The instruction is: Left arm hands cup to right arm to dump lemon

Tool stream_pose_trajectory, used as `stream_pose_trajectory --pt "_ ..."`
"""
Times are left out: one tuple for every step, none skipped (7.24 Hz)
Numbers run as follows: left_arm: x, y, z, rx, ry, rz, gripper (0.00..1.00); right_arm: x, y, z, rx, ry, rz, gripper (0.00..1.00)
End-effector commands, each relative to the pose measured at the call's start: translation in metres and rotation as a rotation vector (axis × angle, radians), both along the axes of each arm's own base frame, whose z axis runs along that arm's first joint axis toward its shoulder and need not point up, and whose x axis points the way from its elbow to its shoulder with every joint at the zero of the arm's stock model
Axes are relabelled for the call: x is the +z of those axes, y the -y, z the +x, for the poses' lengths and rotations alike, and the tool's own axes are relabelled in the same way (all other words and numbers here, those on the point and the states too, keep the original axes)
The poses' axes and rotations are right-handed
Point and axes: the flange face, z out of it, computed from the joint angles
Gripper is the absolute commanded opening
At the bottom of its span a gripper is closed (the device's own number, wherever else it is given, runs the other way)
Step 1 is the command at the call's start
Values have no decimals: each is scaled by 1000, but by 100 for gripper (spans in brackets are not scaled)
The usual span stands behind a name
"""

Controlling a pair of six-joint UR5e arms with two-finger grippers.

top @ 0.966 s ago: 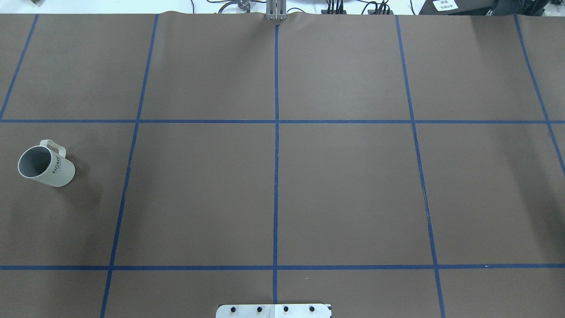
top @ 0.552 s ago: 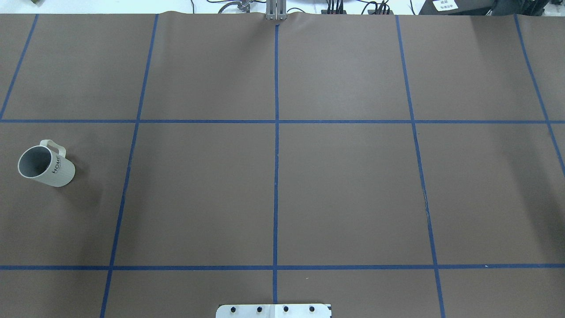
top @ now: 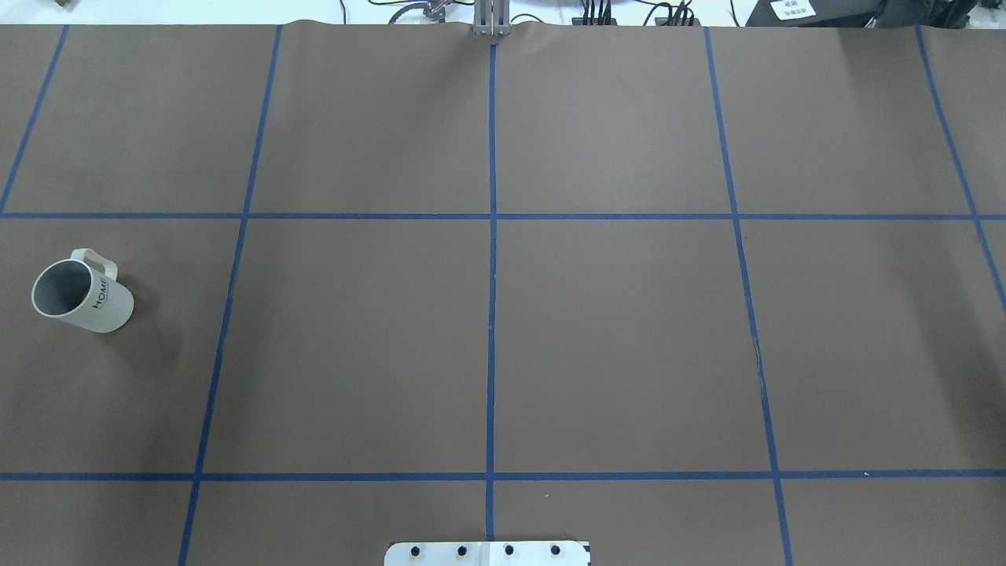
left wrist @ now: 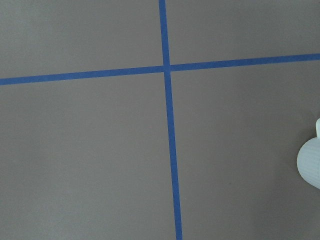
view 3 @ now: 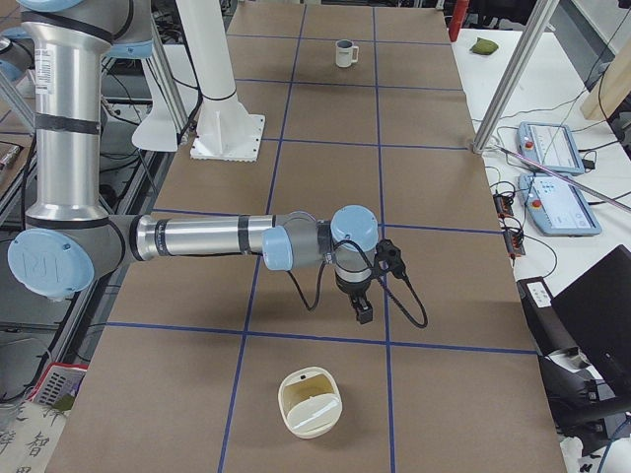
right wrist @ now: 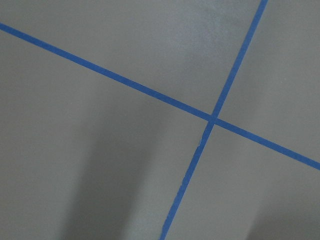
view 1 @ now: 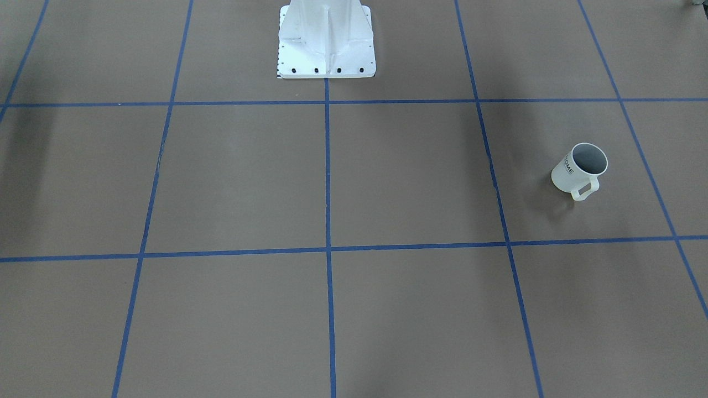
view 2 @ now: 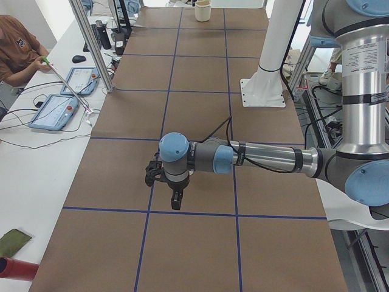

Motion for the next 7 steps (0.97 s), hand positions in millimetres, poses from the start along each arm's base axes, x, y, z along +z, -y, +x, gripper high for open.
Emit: stream_pose_trajectory --pt "4 0 1 2 0 -5 100 9 -11 -1 -2 13 -22 100" --pt "1 0 1 1 -2 1 100 8 -15 -1 1 20 -25 100" --pt "0 1 2 4 -2 3 100 16 -17 -1 -3 19 -39 100" --pt "-4 2 3 7 -2 20 100 10 -14 -2 -8 21 19 100" --pt "-9 5 13 16 -14 41 100 20 -18 -3 -13 44 73 100" --pt "-14 8 31 14 -48 33 100 31 -31 -4 -20 75 98 100" --pt "-20 10 44 4 -58 34 100 29 -31 -5 -16 84 101 100"
